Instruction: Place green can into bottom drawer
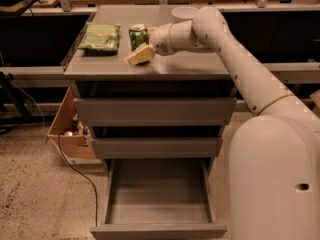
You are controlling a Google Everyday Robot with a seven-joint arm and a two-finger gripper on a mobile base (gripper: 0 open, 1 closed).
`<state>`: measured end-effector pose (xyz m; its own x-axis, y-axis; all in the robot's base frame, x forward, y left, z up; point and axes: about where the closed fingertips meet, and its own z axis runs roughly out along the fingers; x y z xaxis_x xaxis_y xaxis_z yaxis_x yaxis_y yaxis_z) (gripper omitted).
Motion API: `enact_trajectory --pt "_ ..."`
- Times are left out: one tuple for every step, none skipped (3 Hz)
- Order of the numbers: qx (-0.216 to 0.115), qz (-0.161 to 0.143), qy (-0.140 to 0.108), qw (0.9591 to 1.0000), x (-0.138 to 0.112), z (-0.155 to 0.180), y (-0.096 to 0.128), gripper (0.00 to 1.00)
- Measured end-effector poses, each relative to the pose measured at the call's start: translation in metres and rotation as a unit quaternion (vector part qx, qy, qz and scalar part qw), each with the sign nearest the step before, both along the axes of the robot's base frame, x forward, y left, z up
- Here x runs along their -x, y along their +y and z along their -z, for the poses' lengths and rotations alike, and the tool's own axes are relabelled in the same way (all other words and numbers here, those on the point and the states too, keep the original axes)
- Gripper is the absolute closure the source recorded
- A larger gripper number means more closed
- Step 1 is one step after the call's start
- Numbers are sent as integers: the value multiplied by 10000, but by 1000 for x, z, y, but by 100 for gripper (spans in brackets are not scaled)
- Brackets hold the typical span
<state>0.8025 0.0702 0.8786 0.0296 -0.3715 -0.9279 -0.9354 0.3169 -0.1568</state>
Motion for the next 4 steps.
enact_trajectory --pt "-244 33 45 9997 -2 -5 2 41" --pt "-501 26 120 9987 3 -7 -3 64" --pt "-761 -243 385 9961 26 4 -4 89" --pt "-913 -658 569 9920 63 8 -8 100"
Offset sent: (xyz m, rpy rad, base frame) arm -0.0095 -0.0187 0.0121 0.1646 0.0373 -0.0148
